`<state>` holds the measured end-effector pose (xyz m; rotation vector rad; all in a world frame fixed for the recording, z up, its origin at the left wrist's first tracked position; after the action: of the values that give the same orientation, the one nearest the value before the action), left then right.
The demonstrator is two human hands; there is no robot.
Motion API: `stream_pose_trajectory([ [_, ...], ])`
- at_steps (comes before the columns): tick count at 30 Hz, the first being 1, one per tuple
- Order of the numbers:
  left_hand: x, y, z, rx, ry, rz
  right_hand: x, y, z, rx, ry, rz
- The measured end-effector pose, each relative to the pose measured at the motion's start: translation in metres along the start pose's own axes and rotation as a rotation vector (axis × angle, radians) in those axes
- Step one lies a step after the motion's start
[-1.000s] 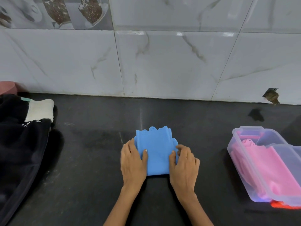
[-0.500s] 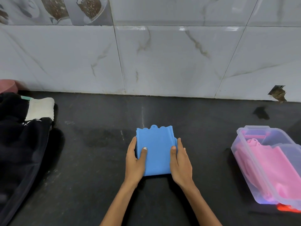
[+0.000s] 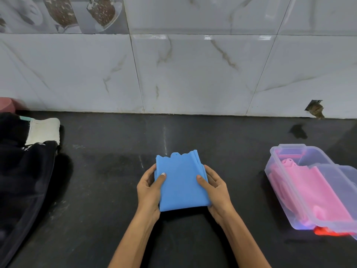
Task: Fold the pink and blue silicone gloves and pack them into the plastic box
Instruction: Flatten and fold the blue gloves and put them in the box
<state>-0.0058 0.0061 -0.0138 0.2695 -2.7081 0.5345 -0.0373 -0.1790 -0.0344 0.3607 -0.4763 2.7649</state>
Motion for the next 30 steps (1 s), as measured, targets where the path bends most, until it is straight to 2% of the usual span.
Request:
stream_pose_trajectory([
  [4, 0.01, 0.002, -0.006, 0.04, 0.003, -0.025, 0.013, 0.001, 0.003, -0.094, -0.033, 0.009],
  [9, 0.036, -0.021, -0.007, 0.042, 0.008, 0.08, 0.037, 0.018, 0.044, -0.034, 0.109, -0.029],
  [16, 0.082, -0.112, -0.009, 0.066, -0.03, 0.42, 0.085, 0.092, 0.12, 0.142, 0.353, -0.217],
  [21, 0.114, -0.205, 0.016, 0.082, -0.016, 0.692, 0.101, 0.18, 0.176, 0.324, 0.345, -0.33],
  [25, 0.129, -0.258, 0.044, -0.176, -0.142, 0.825, 0.092, 0.237, 0.195, 0.346, 0.238, -0.372],
  [27, 0.13, -0.273, 0.054, -0.375, -0.296, 0.866, 0.084, 0.251, 0.193, 0.409, 0.172, -0.373],
  [30, 0.133, -0.285, 0.062, -0.691, -0.55, 0.879, 0.073, 0.259, 0.187, 0.633, 0.099, -0.397],
])
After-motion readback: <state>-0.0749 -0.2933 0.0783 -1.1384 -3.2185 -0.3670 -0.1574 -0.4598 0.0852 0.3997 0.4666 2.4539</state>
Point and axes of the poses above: each hand's wrist, its own x-axis away from the middle knuckle, its own y-axis out of the back of the hand, z = x × y, the point moved 6 cm from there along -x, towards the middle knuckle, and after that the axes turned 4 degrees about x, right-handed, at the moved point
